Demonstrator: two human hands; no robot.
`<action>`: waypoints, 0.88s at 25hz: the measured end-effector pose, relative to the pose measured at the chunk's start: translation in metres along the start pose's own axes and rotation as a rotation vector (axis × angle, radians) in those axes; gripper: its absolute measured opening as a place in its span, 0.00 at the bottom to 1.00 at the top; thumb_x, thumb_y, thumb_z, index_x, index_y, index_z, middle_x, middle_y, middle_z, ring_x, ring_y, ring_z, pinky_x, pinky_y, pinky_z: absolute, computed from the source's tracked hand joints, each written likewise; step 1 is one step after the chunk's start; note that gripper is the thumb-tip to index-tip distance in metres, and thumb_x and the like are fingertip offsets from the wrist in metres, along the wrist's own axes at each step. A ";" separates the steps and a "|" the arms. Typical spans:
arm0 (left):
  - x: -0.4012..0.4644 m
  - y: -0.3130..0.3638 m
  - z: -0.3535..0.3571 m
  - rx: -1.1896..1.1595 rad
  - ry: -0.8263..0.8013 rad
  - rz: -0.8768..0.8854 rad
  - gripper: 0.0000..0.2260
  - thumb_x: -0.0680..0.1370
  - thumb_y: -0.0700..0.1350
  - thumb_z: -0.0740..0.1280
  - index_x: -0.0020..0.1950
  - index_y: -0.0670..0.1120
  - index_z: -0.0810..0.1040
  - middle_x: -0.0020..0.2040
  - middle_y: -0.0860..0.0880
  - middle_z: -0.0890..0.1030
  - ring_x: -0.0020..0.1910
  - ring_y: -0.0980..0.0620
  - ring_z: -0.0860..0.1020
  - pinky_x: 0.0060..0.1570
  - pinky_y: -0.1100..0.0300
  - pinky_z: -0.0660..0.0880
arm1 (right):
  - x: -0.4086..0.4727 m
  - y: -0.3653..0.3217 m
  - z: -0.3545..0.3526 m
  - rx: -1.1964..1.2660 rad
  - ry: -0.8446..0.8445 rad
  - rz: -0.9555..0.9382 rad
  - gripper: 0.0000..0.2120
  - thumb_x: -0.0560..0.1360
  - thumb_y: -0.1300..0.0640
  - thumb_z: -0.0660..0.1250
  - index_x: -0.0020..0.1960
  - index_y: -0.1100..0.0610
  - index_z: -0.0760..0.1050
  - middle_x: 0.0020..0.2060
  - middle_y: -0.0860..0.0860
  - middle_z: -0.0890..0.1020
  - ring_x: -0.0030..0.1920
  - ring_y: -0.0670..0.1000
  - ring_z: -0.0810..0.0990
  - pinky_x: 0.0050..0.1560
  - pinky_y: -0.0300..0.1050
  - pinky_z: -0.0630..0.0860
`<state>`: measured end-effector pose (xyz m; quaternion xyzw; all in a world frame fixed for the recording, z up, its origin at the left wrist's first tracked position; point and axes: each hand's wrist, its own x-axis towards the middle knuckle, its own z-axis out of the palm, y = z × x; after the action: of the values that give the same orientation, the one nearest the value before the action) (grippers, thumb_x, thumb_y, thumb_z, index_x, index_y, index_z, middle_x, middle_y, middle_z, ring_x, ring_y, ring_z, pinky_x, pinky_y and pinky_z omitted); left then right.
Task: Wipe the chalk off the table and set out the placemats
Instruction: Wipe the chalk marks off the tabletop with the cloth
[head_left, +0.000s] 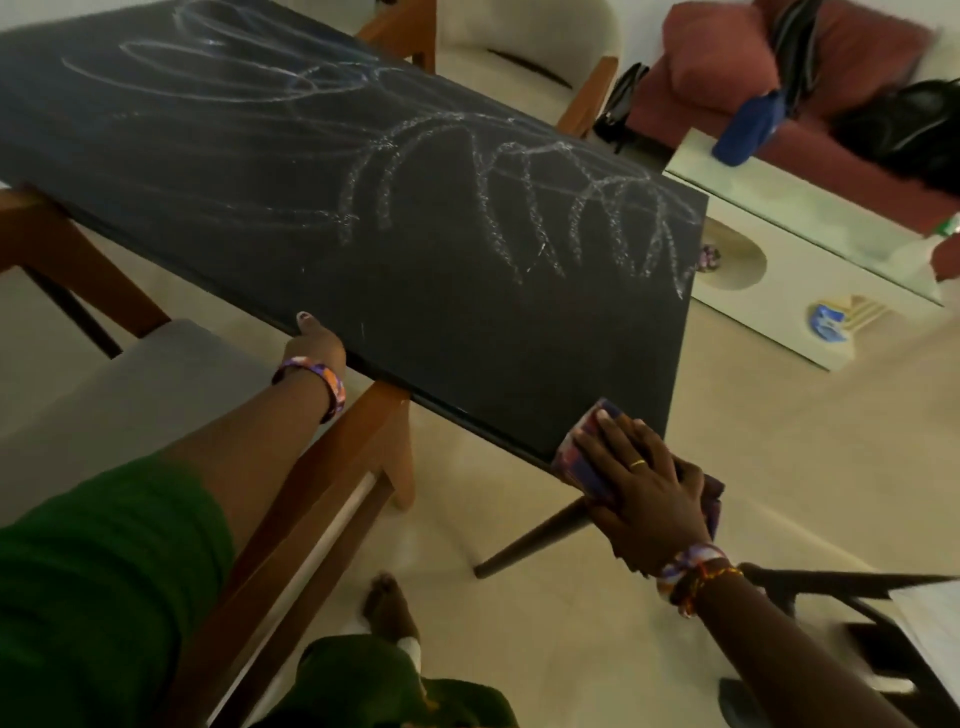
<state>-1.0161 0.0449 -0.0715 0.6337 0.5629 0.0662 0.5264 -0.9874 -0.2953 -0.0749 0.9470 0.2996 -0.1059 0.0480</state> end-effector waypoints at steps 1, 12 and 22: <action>-0.007 -0.003 0.000 0.018 0.021 -0.002 0.23 0.82 0.54 0.49 0.71 0.40 0.62 0.57 0.41 0.75 0.52 0.45 0.76 0.48 0.55 0.72 | -0.001 -0.007 -0.003 0.034 -0.021 0.034 0.39 0.75 0.38 0.60 0.74 0.37 0.36 0.74 0.39 0.37 0.76 0.54 0.39 0.68 0.67 0.56; -0.014 0.017 0.042 0.801 -0.035 0.989 0.20 0.78 0.47 0.62 0.69 0.46 0.67 0.73 0.45 0.61 0.72 0.47 0.59 0.69 0.47 0.58 | 0.075 -0.059 -0.026 0.192 -0.005 -0.071 0.28 0.78 0.35 0.49 0.75 0.36 0.46 0.77 0.41 0.44 0.76 0.54 0.38 0.70 0.66 0.45; 0.025 0.061 0.091 0.907 -0.036 0.989 0.17 0.81 0.48 0.55 0.68 0.46 0.67 0.71 0.46 0.65 0.70 0.47 0.63 0.68 0.50 0.59 | 0.190 0.040 -0.053 0.306 0.027 0.472 0.29 0.77 0.33 0.48 0.76 0.38 0.47 0.77 0.45 0.47 0.75 0.62 0.44 0.67 0.71 0.47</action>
<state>-0.9064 0.0227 -0.0787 0.9765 0.1696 0.0459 0.1250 -0.8035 -0.2143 -0.0659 0.9881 0.0518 -0.1231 -0.0762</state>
